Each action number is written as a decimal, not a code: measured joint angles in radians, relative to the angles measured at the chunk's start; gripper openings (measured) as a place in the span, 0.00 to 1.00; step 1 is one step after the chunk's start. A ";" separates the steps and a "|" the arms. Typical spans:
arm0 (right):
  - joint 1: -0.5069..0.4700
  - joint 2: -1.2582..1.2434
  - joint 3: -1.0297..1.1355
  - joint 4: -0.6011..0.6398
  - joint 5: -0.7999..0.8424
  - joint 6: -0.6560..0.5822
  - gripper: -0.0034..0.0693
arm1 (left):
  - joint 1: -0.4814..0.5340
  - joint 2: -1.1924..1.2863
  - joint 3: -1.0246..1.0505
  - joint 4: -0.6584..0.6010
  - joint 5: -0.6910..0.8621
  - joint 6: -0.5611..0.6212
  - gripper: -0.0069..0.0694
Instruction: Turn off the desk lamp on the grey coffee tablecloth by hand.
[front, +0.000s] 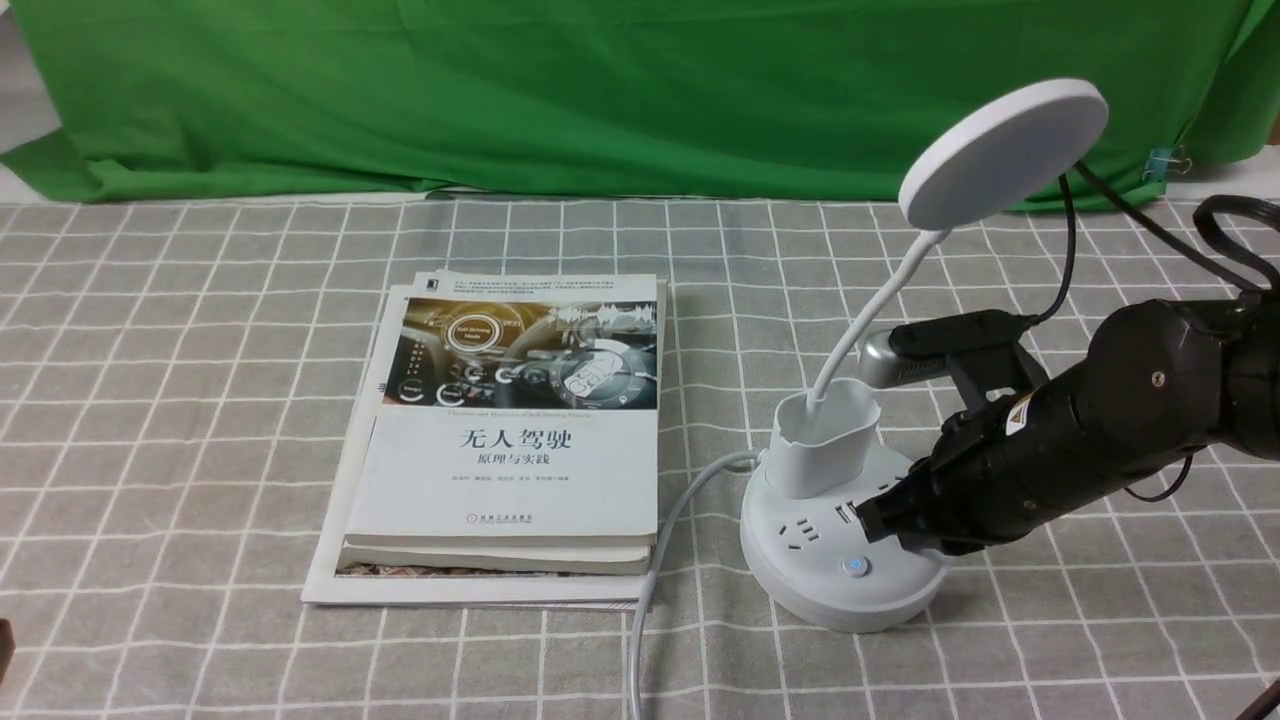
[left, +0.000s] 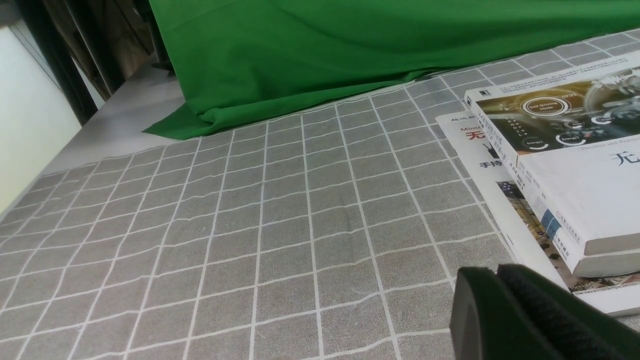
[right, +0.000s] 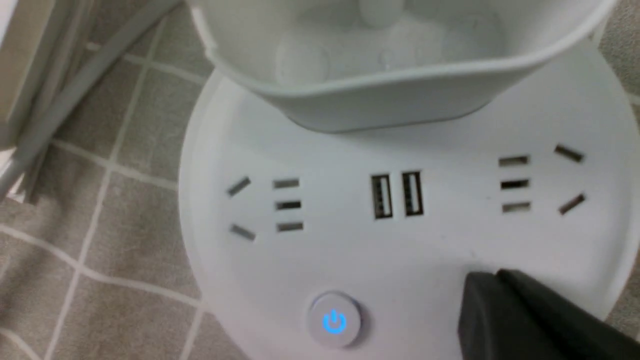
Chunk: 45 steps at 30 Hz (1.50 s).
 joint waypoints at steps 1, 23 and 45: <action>0.000 -0.010 0.001 -0.001 -0.004 0.001 0.10 | 0.000 0.000 0.000 0.000 0.000 0.000 0.12; 0.000 0.009 -0.004 0.001 -0.024 0.004 0.10 | 0.000 0.000 0.000 0.000 0.000 0.000 0.12; -0.144 -0.710 0.355 -0.004 -0.394 -0.052 0.09 | 0.000 0.000 0.000 0.000 0.000 0.000 0.12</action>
